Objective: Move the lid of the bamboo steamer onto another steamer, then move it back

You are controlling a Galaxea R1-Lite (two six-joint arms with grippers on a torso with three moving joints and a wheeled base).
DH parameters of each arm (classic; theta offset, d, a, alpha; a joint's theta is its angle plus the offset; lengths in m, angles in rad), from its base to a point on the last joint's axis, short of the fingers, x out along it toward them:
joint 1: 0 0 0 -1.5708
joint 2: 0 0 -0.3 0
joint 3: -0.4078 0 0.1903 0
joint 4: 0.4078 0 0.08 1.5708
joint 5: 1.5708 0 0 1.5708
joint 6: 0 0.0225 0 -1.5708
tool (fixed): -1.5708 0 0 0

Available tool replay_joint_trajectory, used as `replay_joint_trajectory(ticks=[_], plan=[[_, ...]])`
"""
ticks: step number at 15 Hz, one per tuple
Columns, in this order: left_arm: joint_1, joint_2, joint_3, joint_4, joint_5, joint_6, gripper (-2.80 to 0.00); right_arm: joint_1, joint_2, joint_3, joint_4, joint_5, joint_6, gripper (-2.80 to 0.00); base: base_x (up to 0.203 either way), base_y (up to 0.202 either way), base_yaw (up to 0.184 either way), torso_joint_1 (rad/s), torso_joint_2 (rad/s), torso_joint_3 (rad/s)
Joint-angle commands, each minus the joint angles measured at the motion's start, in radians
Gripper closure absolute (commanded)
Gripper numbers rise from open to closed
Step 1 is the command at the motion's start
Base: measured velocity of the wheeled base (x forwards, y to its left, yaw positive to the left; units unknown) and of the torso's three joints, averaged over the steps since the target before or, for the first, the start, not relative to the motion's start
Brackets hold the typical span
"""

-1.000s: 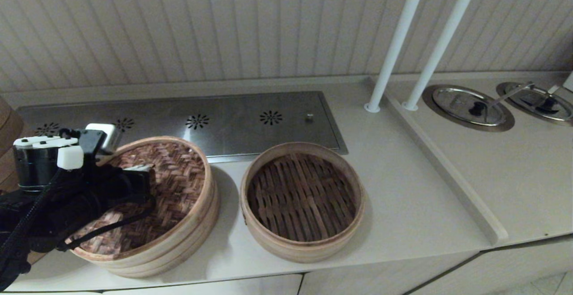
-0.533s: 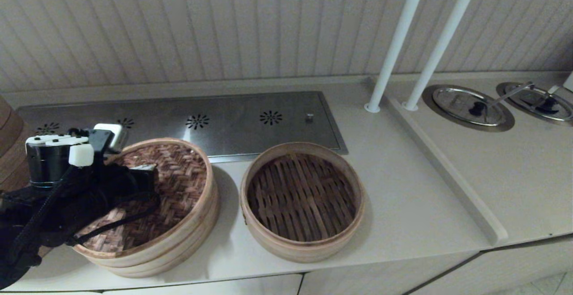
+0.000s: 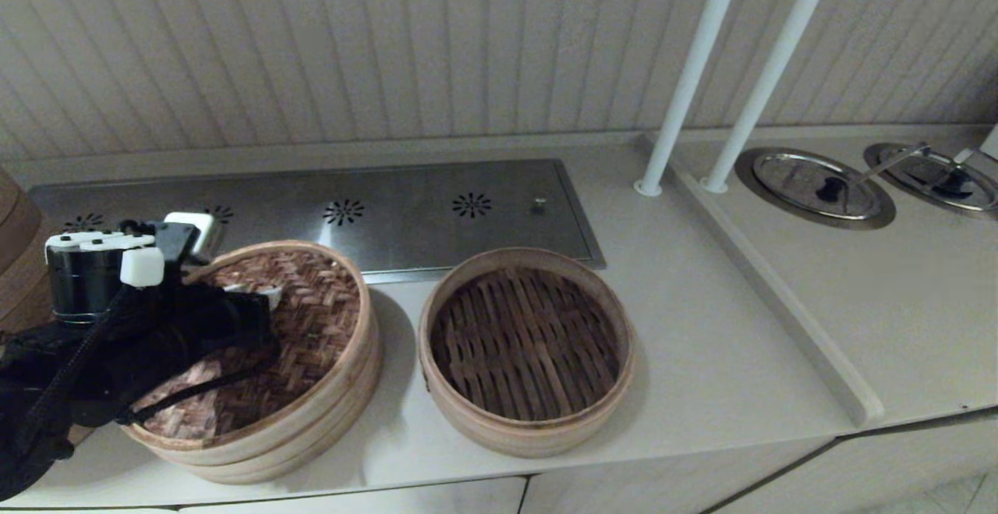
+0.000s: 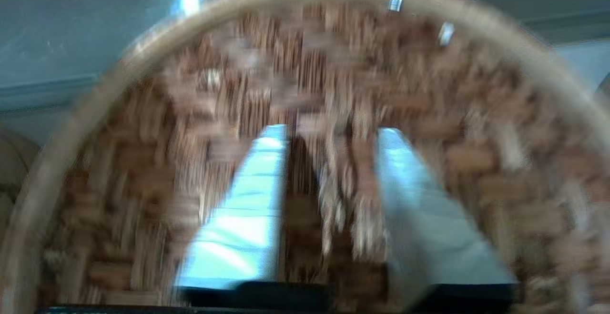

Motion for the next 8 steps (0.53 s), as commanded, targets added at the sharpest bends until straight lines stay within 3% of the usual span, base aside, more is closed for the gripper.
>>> replay_joint_trajectory(ticks=[1, 5, 8], plan=[[0.000, -0.036, -0.011, -0.006, 0.000, 0.000, -2.80, 0.000, 0.001, 0.000, 0.000, 0.000, 0.000, 0.00, 0.000, 0.000, 0.000, 0.000, 0.00, 0.000], [0.001, -0.167, -0.023, 0.031, 0.004, 0.004, -2.80, 0.000, 0.001, 0.000, 0.000, 0.000, 0.000, 0.00, 0.000, 0.000, 0.000, 0.000, 0.00, 0.000], [0.008, -0.336, -0.020, 0.139, 0.014, 0.008, -2.80, 0.000, 0.001, 0.000, 0.000, 0.000, 0.000, 0.00, 0.000, 0.000, 0.000, 0.000, 0.00, 0.000]])
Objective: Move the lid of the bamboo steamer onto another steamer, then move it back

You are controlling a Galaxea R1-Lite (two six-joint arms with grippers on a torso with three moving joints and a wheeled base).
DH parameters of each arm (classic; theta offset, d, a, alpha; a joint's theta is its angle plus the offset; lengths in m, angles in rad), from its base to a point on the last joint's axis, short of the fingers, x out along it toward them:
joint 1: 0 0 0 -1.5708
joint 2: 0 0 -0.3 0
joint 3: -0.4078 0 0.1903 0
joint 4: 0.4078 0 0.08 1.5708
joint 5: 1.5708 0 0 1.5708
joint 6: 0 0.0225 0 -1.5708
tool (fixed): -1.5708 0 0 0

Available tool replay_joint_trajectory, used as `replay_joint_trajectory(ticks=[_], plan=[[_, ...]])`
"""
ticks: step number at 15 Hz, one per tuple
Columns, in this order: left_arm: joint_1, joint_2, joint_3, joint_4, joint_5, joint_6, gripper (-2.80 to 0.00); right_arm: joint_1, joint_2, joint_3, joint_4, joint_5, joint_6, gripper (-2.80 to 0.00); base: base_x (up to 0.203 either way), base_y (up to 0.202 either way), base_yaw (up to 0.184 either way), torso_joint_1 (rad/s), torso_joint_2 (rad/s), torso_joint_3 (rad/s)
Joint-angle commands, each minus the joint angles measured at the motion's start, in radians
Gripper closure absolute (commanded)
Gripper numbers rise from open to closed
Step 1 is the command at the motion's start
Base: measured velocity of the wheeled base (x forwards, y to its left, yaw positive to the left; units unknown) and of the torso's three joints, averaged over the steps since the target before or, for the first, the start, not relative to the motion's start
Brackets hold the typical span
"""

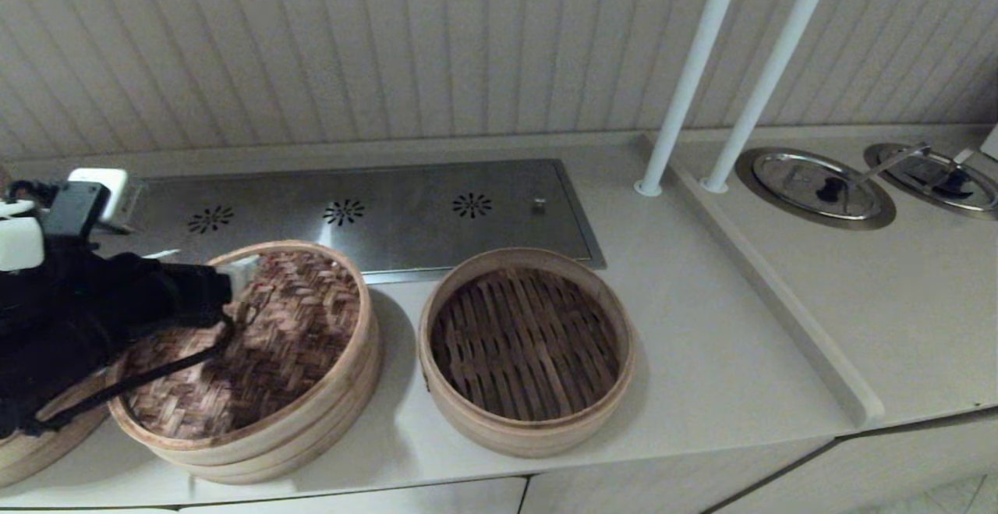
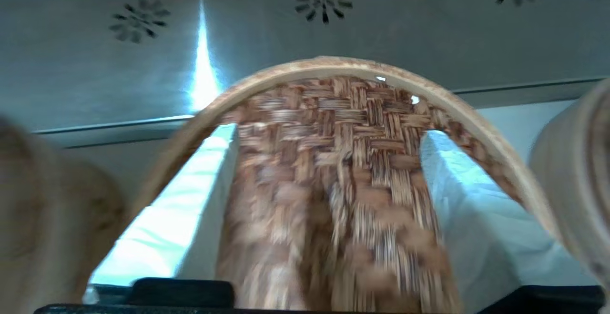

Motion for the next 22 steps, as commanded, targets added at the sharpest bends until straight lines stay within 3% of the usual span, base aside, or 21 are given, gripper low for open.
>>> replay_joint_trajectory(ticks=[1, 3, 7, 14, 18, 22], plan=[[0.023, -0.159, 0.007, 0.061, 0.000, 0.000, -2.80, 0.000, 0.001, 0.000, 0.001, 0.000, 0.000, 0.00, 0.000, 0.000, 0.000, 0.000, 0.00, 0.000], [0.096, -0.288, 0.052, 0.140, -0.004, -0.001, -2.80, 0.000, 0.001, 0.000, 0.001, 0.000, 0.000, 0.00, 0.000, 0.000, 0.000, 0.000, 0.00, 0.000], [0.254, -0.479, 0.241, 0.176, -0.011, 0.000, -2.80, 0.000, 0.001, 0.000, 0.002, 0.000, 0.000, 0.00, 0.000, 0.000, 0.000, 0.000, 0.00, 0.000], [0.271, -0.680, 0.460, 0.235, -0.045, -0.038, -2.80, 0.000, 0.001, 0.000, 0.001, 0.000, 0.000, 0.00, 0.000, 0.000, 0.000, 0.000, 0.00, 0.000], [0.271, -0.847, 0.489, 0.408, -0.047, -0.048, -2.80, 0.000, 0.001, 0.000, 0.001, 0.000, 0.000, 0.00, 0.000, 0.000, 0.000, 0.000, 0.00, 0.000], [0.271, -1.005, 0.551, 0.480, -0.046, -0.004, -2.80, 0.000, 0.001, 0.000, 0.001, 0.000, 0.000, 0.00, 0.000, 0.000, 0.000, 0.000, 0.00, 0.000]])
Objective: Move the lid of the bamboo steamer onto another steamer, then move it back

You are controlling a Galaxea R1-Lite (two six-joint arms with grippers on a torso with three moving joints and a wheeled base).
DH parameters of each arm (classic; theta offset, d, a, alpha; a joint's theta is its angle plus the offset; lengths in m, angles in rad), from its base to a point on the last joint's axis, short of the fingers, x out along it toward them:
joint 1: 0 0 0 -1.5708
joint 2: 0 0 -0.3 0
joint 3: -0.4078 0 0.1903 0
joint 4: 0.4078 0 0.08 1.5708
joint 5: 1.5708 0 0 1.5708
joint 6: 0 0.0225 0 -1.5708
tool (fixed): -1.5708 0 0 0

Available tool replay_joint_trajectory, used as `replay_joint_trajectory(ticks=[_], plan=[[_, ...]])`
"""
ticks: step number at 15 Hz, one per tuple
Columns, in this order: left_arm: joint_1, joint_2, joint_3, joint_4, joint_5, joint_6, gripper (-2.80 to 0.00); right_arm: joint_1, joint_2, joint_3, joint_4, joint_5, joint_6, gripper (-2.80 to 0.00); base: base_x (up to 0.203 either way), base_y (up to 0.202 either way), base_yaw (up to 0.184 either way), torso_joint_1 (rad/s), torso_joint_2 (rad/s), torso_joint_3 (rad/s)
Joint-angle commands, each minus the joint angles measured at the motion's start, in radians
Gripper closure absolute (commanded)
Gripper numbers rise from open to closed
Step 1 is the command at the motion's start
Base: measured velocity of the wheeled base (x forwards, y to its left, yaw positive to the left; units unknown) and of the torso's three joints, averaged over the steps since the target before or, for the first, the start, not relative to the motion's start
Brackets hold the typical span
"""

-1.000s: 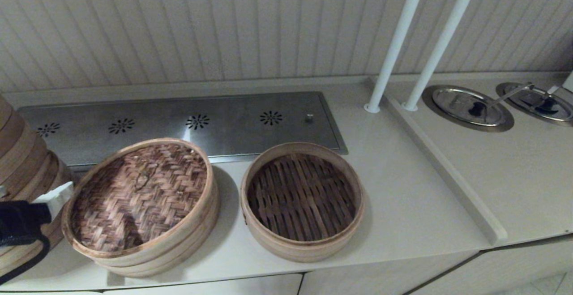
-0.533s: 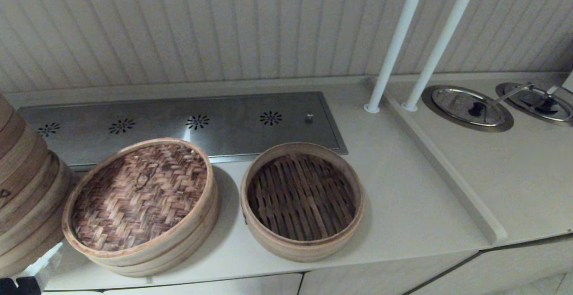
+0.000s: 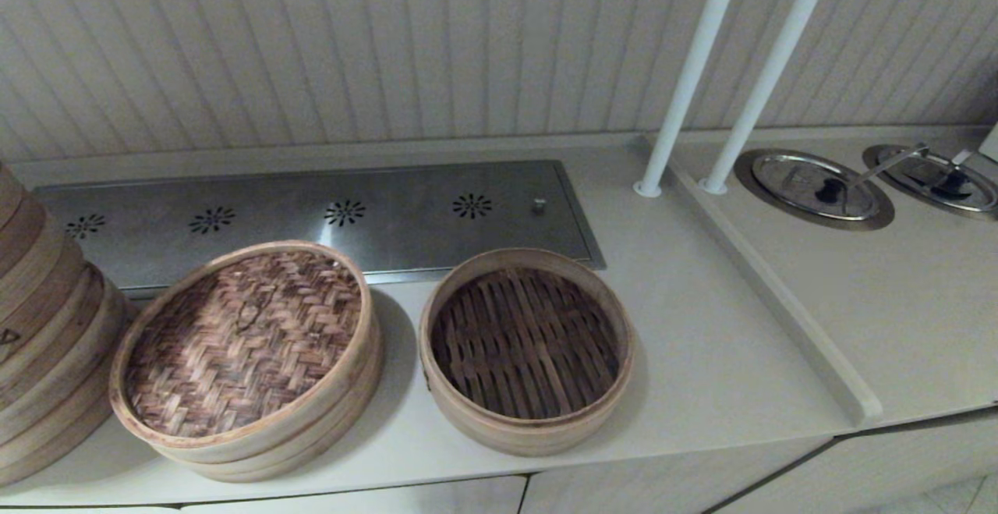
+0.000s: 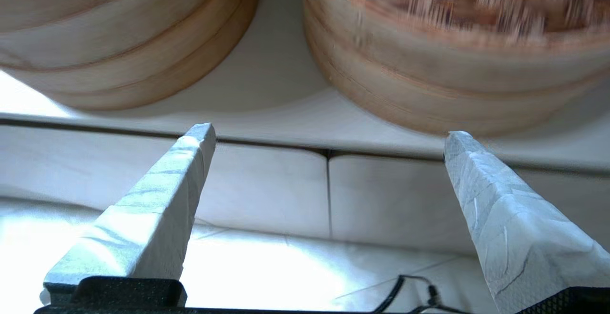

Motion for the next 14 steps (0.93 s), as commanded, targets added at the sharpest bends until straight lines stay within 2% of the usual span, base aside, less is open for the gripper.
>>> replay_joint_trajectory(ticks=[1, 5, 9, 12, 14], plan=[[0.001, -0.082, 0.014, 0.014, 0.001, 0.006, -2.80, 0.000, 0.001, 0.000, 0.000, 0.000, 0.000, 0.00, 0.000, 0.000, 0.000, 0.000, 0.00, 0.000], [0.001, -0.126, 0.008, 0.044, -0.007, 0.010, -2.80, 0.000, 0.001, 0.000, 0.001, 0.000, 0.000, 0.00, 0.000, 0.000, 0.000, 0.000, 0.00, 0.000], [0.001, -0.128, 0.021, -0.005, -0.007, 0.054, -2.80, 0.000, 0.001, 0.000, 0.000, 0.000, 0.000, 0.00, 0.000, 0.000, 0.000, 0.000, 0.00, 0.000], [0.001, -0.128, 0.022, -0.009, -0.018, 0.057, -2.80, 0.000, 0.001, 0.000, 0.001, 0.000, 0.000, 0.00, 0.000, 0.000, 0.000, 0.000, 0.00, 0.000], [0.001, -0.128, 0.019, -0.012, 0.048, 0.054, -2.80, 0.000, 0.001, 0.000, 0.000, 0.000, 0.000, 0.00, 0.000, 0.000, 0.000, 0.000, 0.00, 0.000]])
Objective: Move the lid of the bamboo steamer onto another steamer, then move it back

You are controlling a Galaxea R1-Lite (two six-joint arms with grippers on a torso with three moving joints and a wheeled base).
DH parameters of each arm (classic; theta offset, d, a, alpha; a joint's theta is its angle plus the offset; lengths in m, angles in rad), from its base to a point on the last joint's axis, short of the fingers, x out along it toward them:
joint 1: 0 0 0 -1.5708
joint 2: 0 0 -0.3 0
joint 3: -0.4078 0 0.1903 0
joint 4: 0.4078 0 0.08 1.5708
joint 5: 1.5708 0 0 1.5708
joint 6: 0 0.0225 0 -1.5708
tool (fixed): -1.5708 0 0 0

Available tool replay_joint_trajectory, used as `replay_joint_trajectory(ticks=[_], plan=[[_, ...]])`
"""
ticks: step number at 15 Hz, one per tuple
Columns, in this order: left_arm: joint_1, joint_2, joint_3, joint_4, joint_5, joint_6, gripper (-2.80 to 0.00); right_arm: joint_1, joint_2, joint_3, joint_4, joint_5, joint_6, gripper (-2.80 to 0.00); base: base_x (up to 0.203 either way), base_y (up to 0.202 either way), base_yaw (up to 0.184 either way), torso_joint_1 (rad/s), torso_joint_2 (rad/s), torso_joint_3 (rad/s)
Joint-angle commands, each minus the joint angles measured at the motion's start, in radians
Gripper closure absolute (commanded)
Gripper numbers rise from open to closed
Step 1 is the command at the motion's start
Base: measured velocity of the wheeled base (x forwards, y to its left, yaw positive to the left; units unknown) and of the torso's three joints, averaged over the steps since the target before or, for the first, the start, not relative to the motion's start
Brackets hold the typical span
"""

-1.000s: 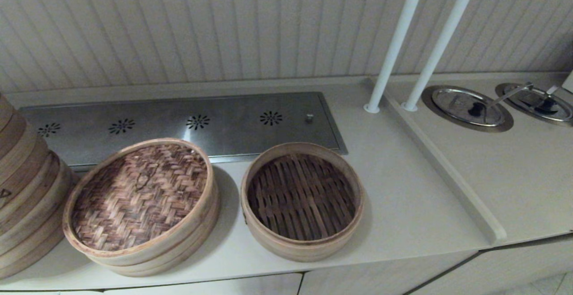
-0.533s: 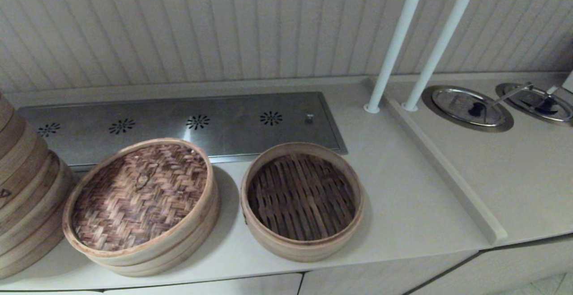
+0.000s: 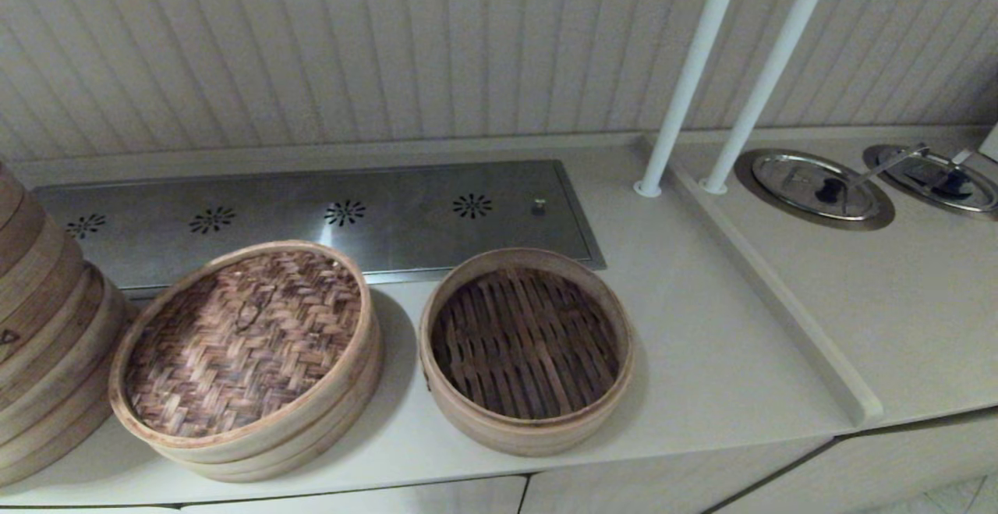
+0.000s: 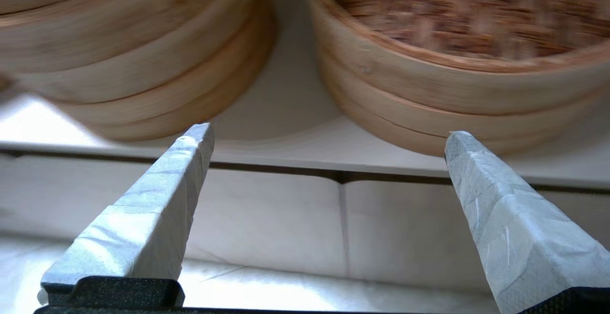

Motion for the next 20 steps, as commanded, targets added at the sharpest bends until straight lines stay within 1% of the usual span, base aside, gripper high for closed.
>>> replay_joint_trajectory(ticks=[1, 2, 4, 5, 6, 7, 8, 10, 12, 14, 16, 18, 20], plan=[[0.000, 0.005, 0.001, -0.005, 0.065, 0.003, -2.80, 0.000, 0.001, 0.000, 0.000, 0.000, 0.000, 0.00, 0.000, 0.000, 0.000, 0.000, 0.00, 0.000], [0.000, 0.005, -0.003, 0.004, 0.089, 0.006, -2.80, 0.000, 0.001, 0.000, 0.000, 0.000, 0.000, 0.00, 0.000, 0.000, 0.000, 0.000, 0.00, 0.000], [0.000, 0.005, -0.004, 0.006, 0.092, 0.006, -2.80, 0.000, 0.001, 0.000, 0.000, 0.000, 0.000, 0.00, 0.000, 0.000, 0.000, 0.000, 0.00, 0.000], [-0.002, 0.010, -0.005, 0.015, 0.064, 0.005, -2.80, 0.000, 0.001, 0.000, 0.002, 0.000, 0.000, 0.00, 0.000, 0.000, 0.000, 0.000, 0.00, 0.000], [-0.016, 0.020, -0.015, 0.044, -0.004, -0.001, -2.80, 0.000, 0.001, 0.000, 0.002, 0.000, 0.000, 0.00, 0.000, 0.000, 0.000, 0.000, 0.00, 0.000], [-0.026, 0.022, -0.029, 0.098, -0.064, -0.019, -2.80, 0.000, 0.001, 0.000, 0.000, 0.000, 0.000, 0.00, 0.000, 0.000, 0.000, 0.000, 0.00, 0.000], [-0.029, -0.006, -0.038, 0.132, -0.095, -0.037, -2.80, 0.000, 0.001, 0.000, 0.002, 0.000, 0.000, 0.00, 0.000, 0.000, 0.000, 0.000, 0.00, 0.000], [-0.048, -0.072, -0.051, 0.160, -0.109, -0.046, -2.80, 0.000, 0.001, 0.000, 0.000, 0.000, 0.000, 0.00, 0.000, 0.000, 0.000, 0.000, 0.00, 0.000], [-0.065, -0.150, -0.050, 0.191, -0.128, -0.042, -2.80, 0.000, 0.001, 0.000, 0.001, 0.000, 0.000, 0.00, 0.000, 0.000, 0.000, 0.000, 0.00, 0.000], [-0.069, -0.241, -0.043, 0.252, -0.153, 0.005, -2.80, 0.000, 0.001, 0.000, 0.002, 0.000, -0.001, 0.00, 0.000, 0.000, 0.000, 0.000, 0.00, 0.000], [-0.070, -0.276, -0.043, 0.274, -0.170, 0.029, -2.80, 0.000, 0.001, 0.000, 0.002, 0.000, 0.000, 0.00, 0.000, 0.000, 0.000, 0.000, 0.00, 0.000], [-0.072, -0.276, -0.043, 0.269, -0.171, 0.021, -2.80, 0.000, 0.001, 0.000, 0.000, 0.000, 0.000, 0.00, 0.000, 0.000, 0.000, 0.000, 0.00, 0.000], [-0.072, -0.276, -0.038, 0.253, -0.162, -0.016, -2.80, 0.000, 0.001, 0.000, 0.000, 0.000, 0.000, 0.00, 0.000, 0.000, 0.000, 0.000, 0.00, 0.000]])
